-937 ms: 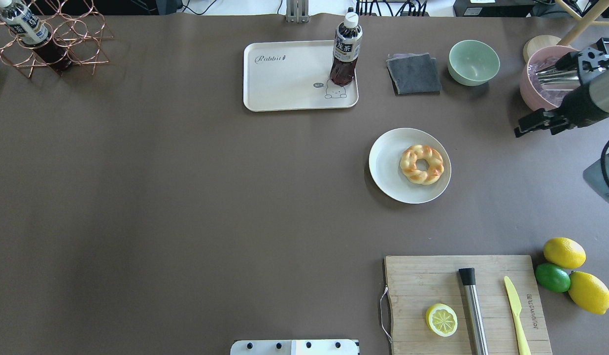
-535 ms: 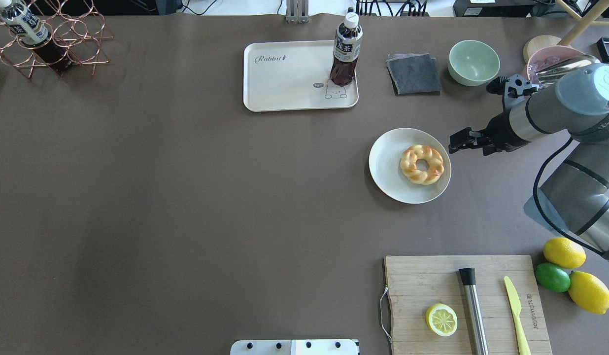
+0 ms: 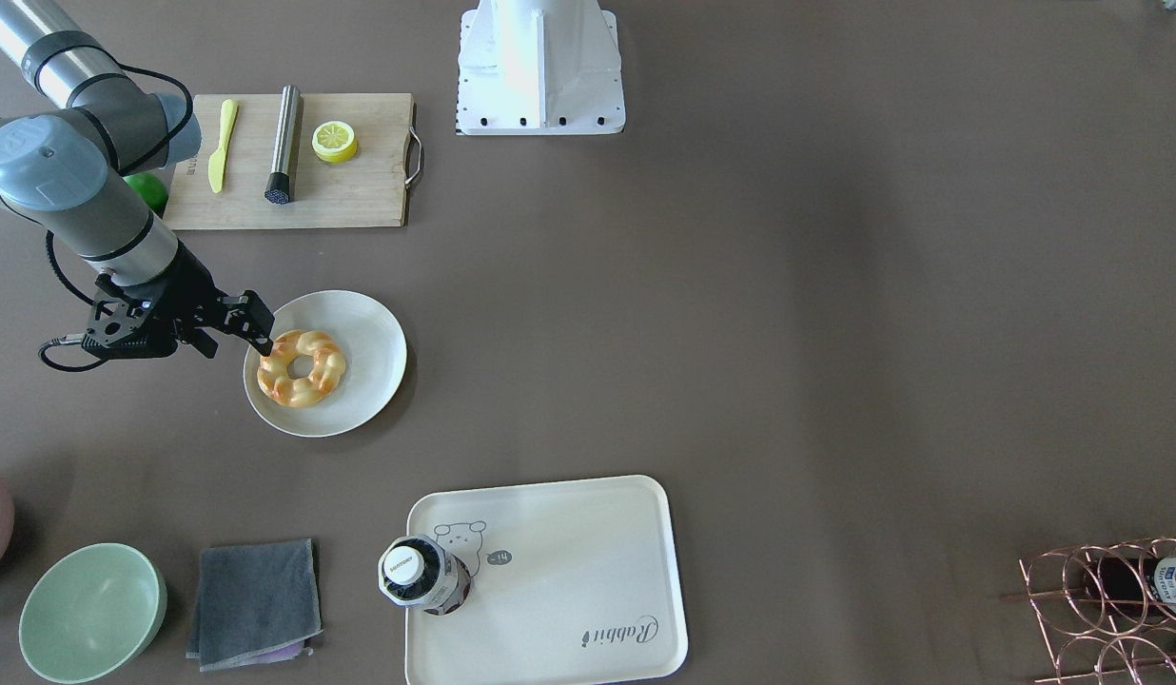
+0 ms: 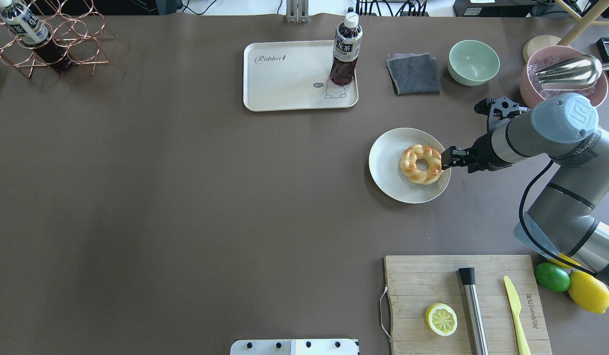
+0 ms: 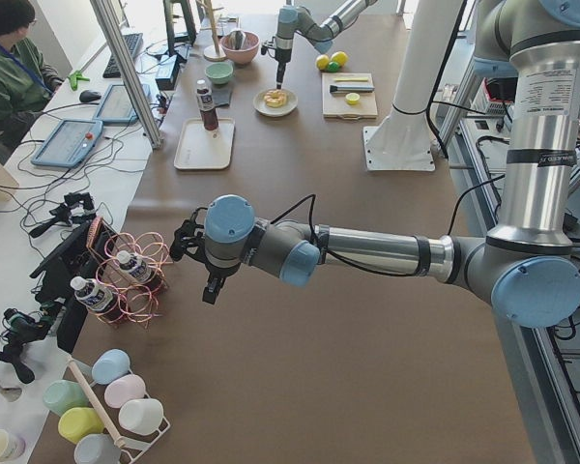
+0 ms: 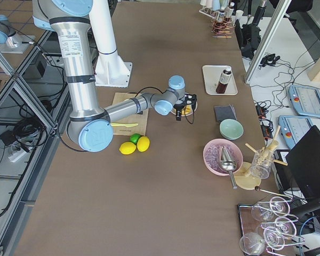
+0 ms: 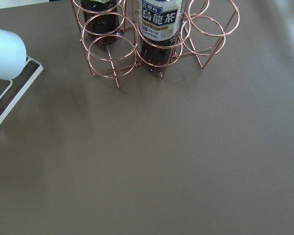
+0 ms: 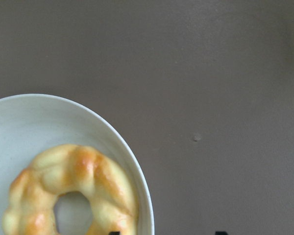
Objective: Place donut on tray
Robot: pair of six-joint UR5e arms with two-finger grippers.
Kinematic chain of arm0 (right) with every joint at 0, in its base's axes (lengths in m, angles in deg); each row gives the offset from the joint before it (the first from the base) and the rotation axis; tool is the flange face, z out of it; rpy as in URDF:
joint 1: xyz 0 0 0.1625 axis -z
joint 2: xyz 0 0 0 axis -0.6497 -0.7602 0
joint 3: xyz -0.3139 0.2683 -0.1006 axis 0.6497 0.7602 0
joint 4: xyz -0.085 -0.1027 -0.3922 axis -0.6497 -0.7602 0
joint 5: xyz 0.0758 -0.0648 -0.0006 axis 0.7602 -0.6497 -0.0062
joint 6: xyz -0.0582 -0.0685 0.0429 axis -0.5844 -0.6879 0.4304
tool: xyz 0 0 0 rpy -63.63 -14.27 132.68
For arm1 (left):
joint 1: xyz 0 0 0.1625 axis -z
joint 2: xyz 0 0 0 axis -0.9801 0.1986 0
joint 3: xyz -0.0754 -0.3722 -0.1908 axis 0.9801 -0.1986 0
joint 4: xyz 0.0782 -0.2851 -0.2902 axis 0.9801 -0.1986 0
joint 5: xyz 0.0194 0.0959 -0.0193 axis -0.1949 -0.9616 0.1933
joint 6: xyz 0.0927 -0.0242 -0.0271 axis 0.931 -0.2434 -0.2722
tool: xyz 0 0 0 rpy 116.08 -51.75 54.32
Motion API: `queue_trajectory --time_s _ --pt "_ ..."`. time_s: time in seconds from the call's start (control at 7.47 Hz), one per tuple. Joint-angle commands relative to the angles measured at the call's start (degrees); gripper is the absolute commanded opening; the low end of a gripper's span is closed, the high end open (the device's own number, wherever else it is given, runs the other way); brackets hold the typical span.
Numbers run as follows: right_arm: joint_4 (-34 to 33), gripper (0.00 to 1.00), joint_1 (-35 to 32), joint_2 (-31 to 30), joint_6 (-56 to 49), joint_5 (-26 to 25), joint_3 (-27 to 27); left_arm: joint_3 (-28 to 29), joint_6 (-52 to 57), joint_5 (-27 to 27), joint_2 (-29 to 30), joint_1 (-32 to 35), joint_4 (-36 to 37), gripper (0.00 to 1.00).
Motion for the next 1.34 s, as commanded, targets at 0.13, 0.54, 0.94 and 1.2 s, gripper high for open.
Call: queue_trajectory --time_s 0.13,0.54,0.94,1.2 --pt "0.0 0.39 0.3 -1.3 1.2 -0.5 -0.1 -0.1 0.1 0.0 0.1 -0.3 -0.1 1.0" --pt "-0.4 0.35 1.8 1.3 3.7 -0.5 0.2 -0.1 0.1 0.0 -0.1 -0.3 -0.2 1.0" --pt "-0.2 0.35 1.8 1.4 3.6 0.2 -0.7 -0.1 0.2 0.0 -0.2 -0.3 -0.2 1.0" --pt "0.0 0.35 2.4 1.6 4.0 -0.3 -0.1 -0.3 0.3 0.0 -0.5 -0.3 -0.3 1.0"
